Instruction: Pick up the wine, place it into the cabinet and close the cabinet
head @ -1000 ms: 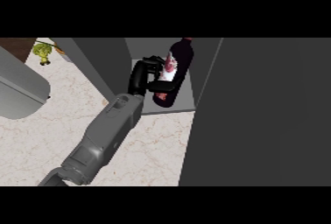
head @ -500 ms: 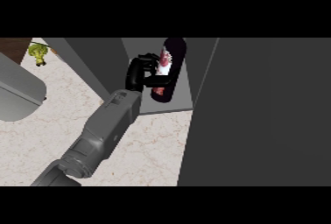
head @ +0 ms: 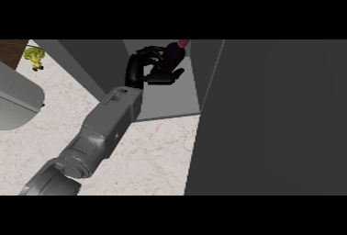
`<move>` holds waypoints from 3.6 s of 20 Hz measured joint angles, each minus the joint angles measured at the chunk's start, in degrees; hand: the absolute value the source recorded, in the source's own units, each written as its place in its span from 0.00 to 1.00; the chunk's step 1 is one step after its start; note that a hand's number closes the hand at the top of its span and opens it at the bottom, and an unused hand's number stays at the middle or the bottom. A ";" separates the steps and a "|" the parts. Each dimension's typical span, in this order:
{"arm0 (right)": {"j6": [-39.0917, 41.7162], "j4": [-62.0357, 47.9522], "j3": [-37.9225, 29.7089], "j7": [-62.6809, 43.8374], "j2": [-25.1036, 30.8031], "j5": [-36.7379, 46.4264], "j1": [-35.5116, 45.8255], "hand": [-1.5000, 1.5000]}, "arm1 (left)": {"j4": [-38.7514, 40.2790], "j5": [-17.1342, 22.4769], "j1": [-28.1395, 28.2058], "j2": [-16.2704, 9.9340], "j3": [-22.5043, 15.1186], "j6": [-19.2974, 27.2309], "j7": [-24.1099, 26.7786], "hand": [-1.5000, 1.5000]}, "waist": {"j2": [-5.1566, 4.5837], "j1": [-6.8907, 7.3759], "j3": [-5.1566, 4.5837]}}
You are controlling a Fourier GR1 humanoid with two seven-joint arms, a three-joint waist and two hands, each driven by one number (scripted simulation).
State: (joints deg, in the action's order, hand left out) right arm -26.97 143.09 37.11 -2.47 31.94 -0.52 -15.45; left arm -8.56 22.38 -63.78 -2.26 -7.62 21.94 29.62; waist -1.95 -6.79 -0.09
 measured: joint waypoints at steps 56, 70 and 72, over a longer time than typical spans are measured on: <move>0.29 0.93 -5.58 -0.51 2.82 -0.95 -5.18 0.00 | -17.24 8.93 6.62 2.28 -1.60 -23.76 1.18 0.00 | 2.88 6.05 0.13; -1.00 1.12 -4.32 1.56 3.41 -0.63 -7.95 0.00 | -43.85 10.96 31.66 1.43 -12.12 -19.81 -2.90 0.00 | 3.11 7.40 0.06; -0.86 1.17 -4.58 1.40 4.10 -0.55 -7.83 0.00 | -48.38 11.29 35.42 0.35 -12.76 -19.91 -4.02 0.00 | 2.97 7.43 0.06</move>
State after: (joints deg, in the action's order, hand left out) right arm -27.83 144.26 32.53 -1.07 36.04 -1.07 -23.28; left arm -56.94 33.67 -28.36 -1.91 -20.38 2.03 25.60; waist 1.02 0.64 -0.03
